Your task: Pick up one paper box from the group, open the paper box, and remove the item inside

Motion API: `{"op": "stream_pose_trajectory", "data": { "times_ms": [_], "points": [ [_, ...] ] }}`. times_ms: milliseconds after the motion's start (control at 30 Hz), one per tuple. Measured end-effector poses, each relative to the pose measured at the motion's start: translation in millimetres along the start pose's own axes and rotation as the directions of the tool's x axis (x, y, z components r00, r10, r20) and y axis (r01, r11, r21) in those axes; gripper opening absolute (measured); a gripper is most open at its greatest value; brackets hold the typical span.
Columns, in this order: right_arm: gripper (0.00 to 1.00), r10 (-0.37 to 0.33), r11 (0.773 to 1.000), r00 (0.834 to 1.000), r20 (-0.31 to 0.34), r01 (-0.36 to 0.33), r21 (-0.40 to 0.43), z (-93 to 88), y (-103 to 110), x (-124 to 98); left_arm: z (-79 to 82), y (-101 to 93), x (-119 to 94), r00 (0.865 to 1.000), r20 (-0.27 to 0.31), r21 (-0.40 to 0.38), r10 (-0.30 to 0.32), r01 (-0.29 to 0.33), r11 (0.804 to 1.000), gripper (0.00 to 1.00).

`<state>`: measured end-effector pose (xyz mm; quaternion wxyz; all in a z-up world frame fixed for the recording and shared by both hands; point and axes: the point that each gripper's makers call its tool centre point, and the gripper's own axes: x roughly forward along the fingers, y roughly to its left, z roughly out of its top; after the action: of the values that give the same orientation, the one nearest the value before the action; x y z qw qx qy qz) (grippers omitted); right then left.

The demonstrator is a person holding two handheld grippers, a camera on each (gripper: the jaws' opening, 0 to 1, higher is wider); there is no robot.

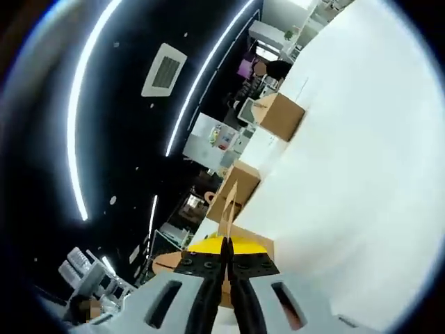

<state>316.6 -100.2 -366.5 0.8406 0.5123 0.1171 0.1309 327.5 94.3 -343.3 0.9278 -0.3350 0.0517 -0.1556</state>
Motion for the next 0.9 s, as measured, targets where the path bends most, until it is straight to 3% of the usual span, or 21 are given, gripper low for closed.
{"op": "stream_pose_trajectory", "data": {
  "times_ms": [67,167,333,567,600,667,767,800,867,900],
  "points": [
    [0.03,-0.001,1.0,1.0,-0.003,0.001,0.02,-0.9,-3.2,0.5,-2.0,4.5,-0.1,1.0,-0.001,-0.084,-0.006,0.006,0.996,0.04],
    [0.03,-0.002,0.998,1.0,-0.009,0.002,0.064,-7.2,-6.1,0.5,-6.9,12.3,0.4,1.0,-0.006,-0.218,-0.012,0.01,0.976,0.04],
    [0.03,0.01,0.989,1.0,-0.008,-0.009,0.146,-12.8,-8.7,1.3,-16.1,20.9,1.1,0.999,-0.016,-0.432,-0.04,0.029,0.901,0.04],
    [0.03,0.036,0.958,0.999,-0.002,-0.034,0.286,-18.6,-11.3,3.4,-24.5,27.4,3.9,0.998,-0.012,-0.574,-0.055,0.038,0.818,0.04],
    [0.03,0.039,0.948,0.999,-0.002,-0.036,0.315,-19.7,-12.2,3.6,-26.3,28.2,4.5,0.998,-0.015,-0.597,-0.057,0.037,0.801,0.04],
    [0.03,0.052,0.93,0.999,0.008,-0.051,0.365,-20.5,-12.7,4.2,-29.0,30.1,5.3,0.998,-0.011,-0.674,-0.065,0.041,0.738,0.04],
    [0.03,0.063,0.908,0.998,0.017,-0.064,0.414,-23.3,-15.8,4.6,-36.6,30.2,5.1,0.998,-0.02,-0.73,-0.067,0.032,0.683,0.04],
    [0.03,0.063,0.907,0.998,0.015,-0.063,0.415,-24.1,-16.7,4.5,-38.1,31.0,5.2,0.998,-0.02,-0.725,-0.068,0.032,0.688,0.04],
    [0.03,0.067,0.896,0.998,0.019,-0.069,0.439,-24.0,-17.1,4.8,-39.3,30.9,5.3,0.997,-0.02,-0.74,-0.071,0.033,0.672,0.04],
    [0.03,0.068,0.877,0.997,0.019,-0.069,0.475,-24.7,-17.6,5.1,-40.7,30.1,5.3,0.997,-0.022,-0.759,-0.074,0.032,0.65,0.04]
  ]
}}
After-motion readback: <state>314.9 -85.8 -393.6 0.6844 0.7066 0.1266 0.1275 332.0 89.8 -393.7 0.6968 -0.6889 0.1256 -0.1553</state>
